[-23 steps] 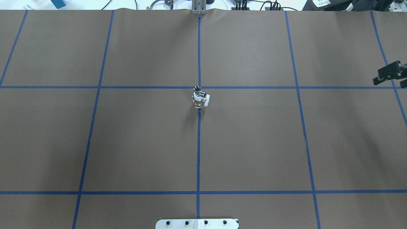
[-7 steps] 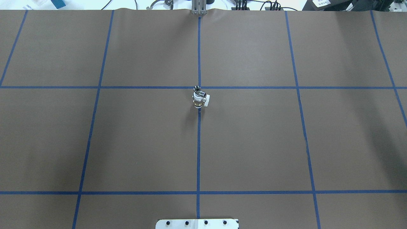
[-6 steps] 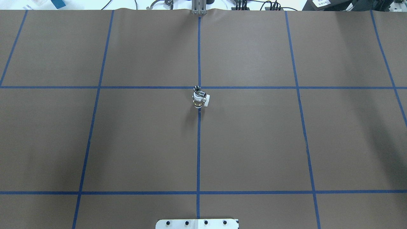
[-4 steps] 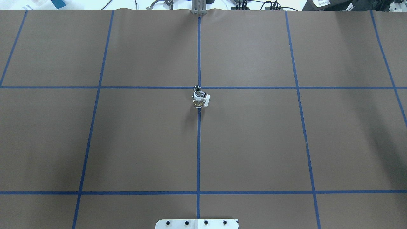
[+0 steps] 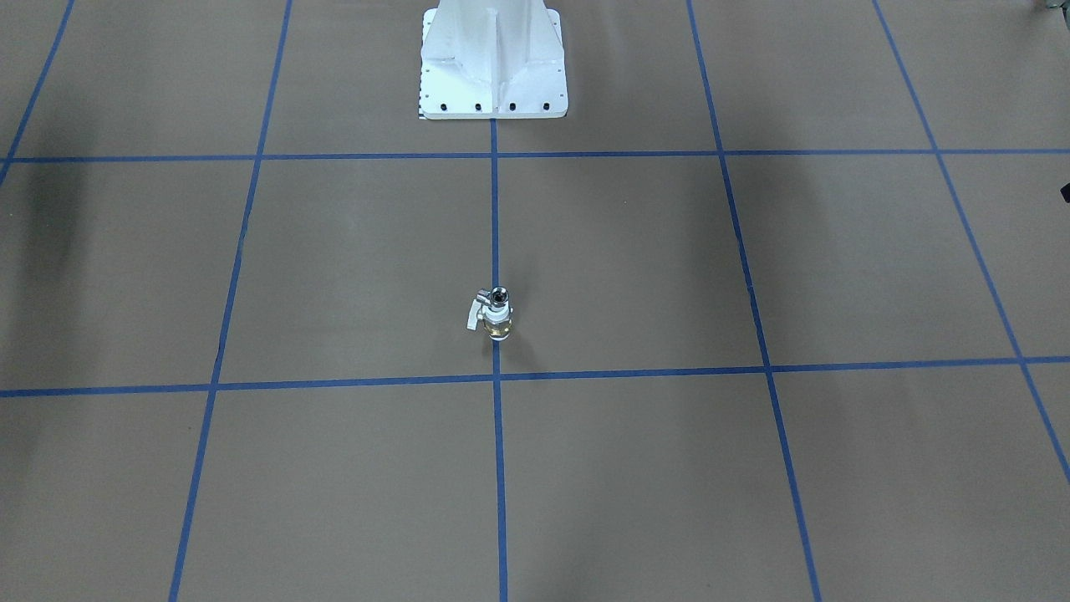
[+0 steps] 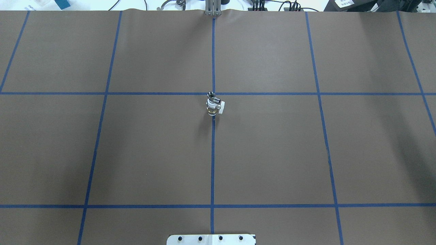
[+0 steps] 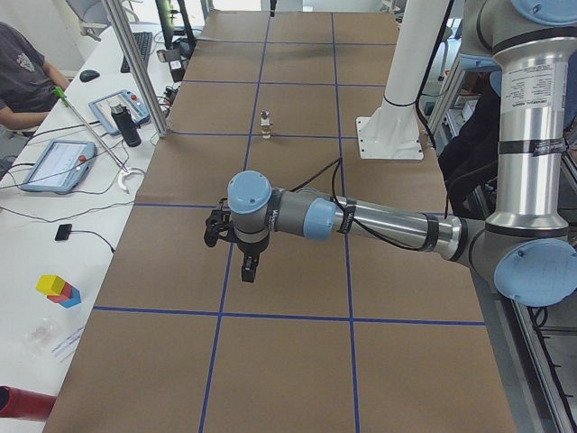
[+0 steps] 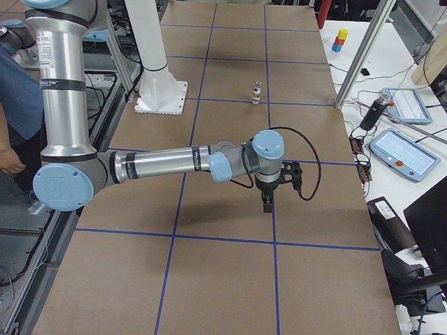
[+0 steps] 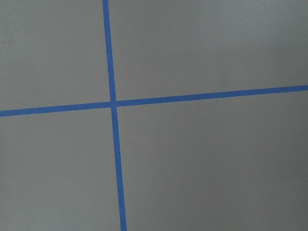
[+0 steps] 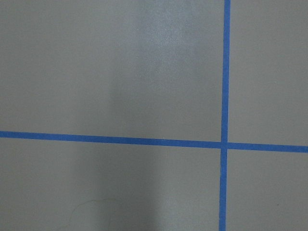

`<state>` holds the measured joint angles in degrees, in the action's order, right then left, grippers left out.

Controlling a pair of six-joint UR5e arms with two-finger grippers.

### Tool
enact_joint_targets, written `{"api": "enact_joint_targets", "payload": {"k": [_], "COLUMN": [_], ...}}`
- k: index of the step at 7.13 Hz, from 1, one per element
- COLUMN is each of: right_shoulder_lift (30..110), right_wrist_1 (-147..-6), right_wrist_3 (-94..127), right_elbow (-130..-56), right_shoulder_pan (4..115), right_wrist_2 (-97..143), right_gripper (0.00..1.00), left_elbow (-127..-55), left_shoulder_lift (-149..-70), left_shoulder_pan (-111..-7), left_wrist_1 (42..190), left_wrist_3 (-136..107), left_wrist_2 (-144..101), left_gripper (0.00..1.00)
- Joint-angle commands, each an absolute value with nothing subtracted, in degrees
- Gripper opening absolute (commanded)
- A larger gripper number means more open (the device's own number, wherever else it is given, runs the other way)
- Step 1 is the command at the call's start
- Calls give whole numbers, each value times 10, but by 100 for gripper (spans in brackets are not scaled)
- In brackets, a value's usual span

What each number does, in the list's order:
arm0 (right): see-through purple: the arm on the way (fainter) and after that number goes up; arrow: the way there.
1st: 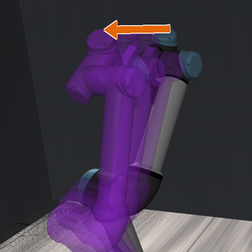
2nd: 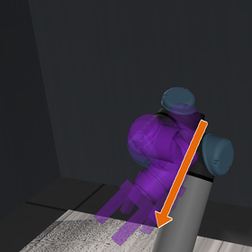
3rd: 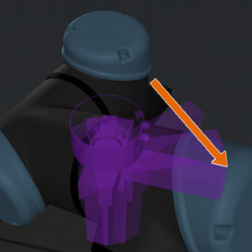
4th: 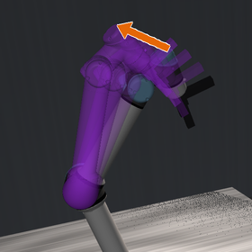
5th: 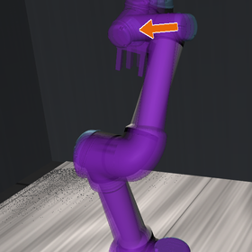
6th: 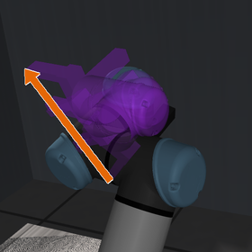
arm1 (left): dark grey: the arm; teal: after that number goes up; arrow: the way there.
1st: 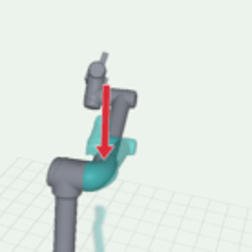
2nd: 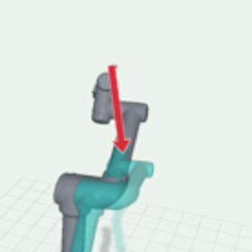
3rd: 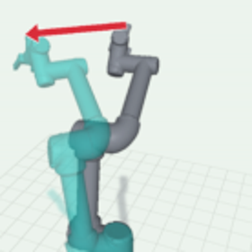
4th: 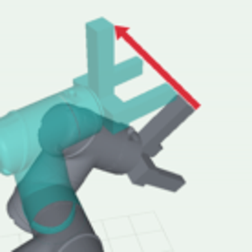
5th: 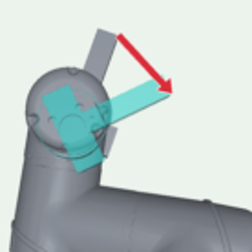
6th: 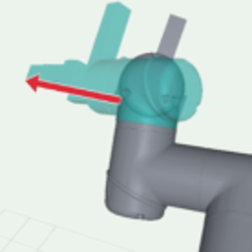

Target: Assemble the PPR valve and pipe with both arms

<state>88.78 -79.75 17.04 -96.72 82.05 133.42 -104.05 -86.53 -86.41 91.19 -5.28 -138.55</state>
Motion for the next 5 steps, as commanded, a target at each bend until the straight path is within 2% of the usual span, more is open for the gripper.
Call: {"api": "enact_joint_targets", "payload": {"k": [1, 5], "right_shoulder_lift": [886, 886], "right_wrist_1": [-796, -796], "right_wrist_3": [172, 172], "right_elbow": [-968, -968], "right_shoulder_pan": [820, 820], "right_wrist_2": [1336, 1336], "right_gripper": [100, 100], "left_elbow": [-1041, -1051], "left_shoulder_lift": [-870, -871], "left_shoulder_pan": [-864, -865], "left_wrist_1": [912, 911], "left_wrist_3": [-52, -53], "left_wrist_2": [-1385, -1390], "left_gripper": [100, 100]}}
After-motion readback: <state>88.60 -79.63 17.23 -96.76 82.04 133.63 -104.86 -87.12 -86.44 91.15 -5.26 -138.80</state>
